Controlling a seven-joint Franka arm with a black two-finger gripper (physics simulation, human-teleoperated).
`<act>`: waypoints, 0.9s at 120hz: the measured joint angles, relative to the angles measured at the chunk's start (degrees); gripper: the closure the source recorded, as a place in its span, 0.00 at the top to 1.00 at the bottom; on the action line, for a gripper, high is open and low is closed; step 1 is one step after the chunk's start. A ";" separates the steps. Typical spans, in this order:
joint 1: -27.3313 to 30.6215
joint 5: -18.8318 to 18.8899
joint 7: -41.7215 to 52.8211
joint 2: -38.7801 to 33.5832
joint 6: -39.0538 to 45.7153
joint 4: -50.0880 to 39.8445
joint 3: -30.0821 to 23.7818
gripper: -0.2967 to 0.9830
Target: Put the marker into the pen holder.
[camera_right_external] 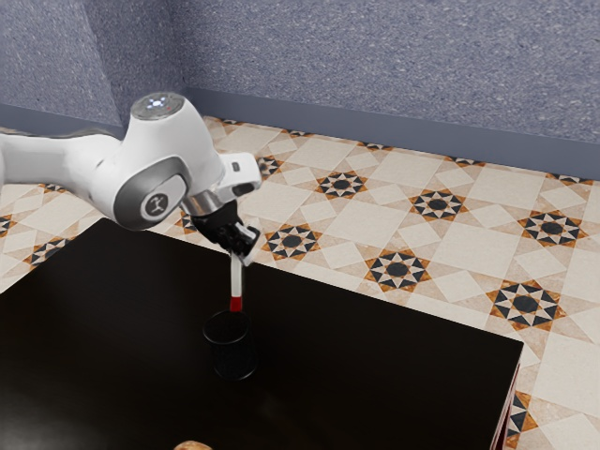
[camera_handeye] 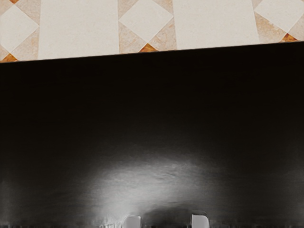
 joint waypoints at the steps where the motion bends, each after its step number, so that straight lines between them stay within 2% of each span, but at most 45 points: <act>1: -0.01 0.00 -0.03 -0.08 0.01 -0.18 -0.01 0.18; 44: -0.01 0.04 -1.73 -0.77 -0.40 -4.43 -0.98 0.18; 50: -0.02 -0.26 -1.78 -0.40 -0.49 -4.82 -0.95 0.23; 64: 0.07 -1.40 -1.03 0.02 -0.65 -4.85 -0.85 0.44; 74: 0.12 -1.77 -0.55 -0.30 -1.57 -4.41 -0.31 0.55; 84: 0.77 -2.09 1.14 -0.42 -7.46 4.19 0.53 0.62; 97: 0.63 -2.52 5.83 -0.04 -22.74 21.75 0.97 0.68; 108: 0.69 -2.92 11.06 -0.39 -33.37 26.50 2.10 0.71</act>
